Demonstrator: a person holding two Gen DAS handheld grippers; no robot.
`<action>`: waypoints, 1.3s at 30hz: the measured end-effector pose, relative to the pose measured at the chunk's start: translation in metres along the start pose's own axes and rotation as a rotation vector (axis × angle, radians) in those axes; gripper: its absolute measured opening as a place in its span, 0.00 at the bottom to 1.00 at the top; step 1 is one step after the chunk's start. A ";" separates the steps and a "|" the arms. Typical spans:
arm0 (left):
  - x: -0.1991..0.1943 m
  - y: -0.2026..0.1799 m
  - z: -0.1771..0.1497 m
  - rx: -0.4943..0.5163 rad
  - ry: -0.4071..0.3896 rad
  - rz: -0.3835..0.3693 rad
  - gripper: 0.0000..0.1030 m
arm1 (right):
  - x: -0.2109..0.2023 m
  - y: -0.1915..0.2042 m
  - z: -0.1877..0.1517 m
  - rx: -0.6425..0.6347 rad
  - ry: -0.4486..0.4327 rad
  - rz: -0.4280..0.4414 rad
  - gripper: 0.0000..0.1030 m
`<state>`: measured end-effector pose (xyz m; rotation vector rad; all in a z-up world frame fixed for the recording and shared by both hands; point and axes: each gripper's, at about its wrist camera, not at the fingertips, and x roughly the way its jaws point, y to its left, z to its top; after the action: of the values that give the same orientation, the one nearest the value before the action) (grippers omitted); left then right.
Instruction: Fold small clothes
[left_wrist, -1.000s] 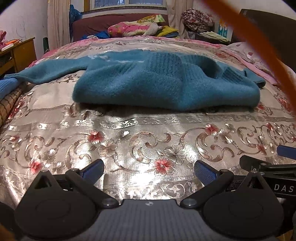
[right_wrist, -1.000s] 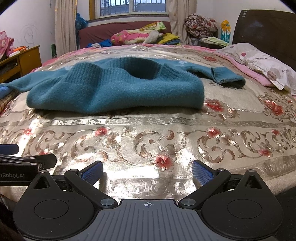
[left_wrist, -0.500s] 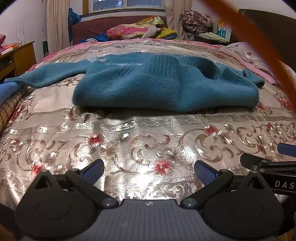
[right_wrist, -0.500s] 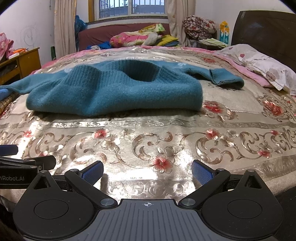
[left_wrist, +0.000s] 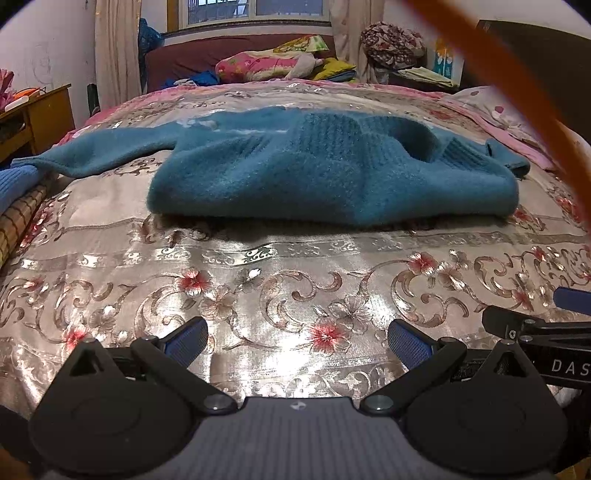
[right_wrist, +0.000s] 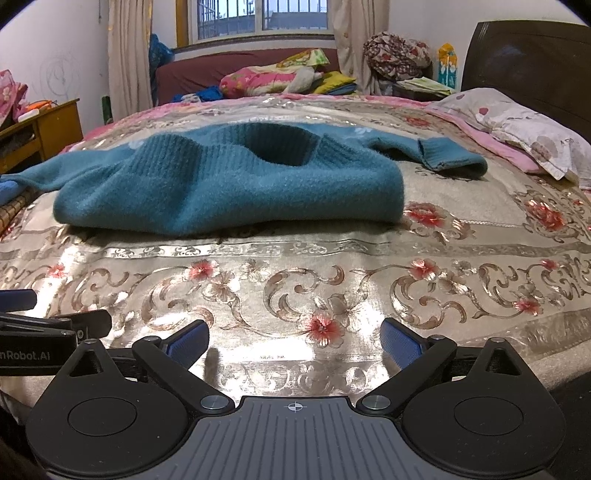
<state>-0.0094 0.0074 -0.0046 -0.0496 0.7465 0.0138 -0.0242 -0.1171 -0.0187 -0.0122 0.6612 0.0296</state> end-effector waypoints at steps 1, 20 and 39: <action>0.000 0.000 0.000 -0.001 0.001 0.000 1.00 | 0.000 0.000 0.000 0.000 0.001 0.001 0.96; 0.000 0.001 0.000 0.000 -0.007 -0.004 1.00 | -0.001 0.002 0.000 0.003 -0.004 0.012 0.91; 0.009 0.049 0.050 0.029 -0.117 0.076 1.00 | 0.018 -0.024 0.064 0.033 -0.074 0.017 0.76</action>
<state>0.0294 0.0586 0.0237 0.0077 0.6308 0.0778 0.0302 -0.1395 0.0209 0.0264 0.5880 0.0350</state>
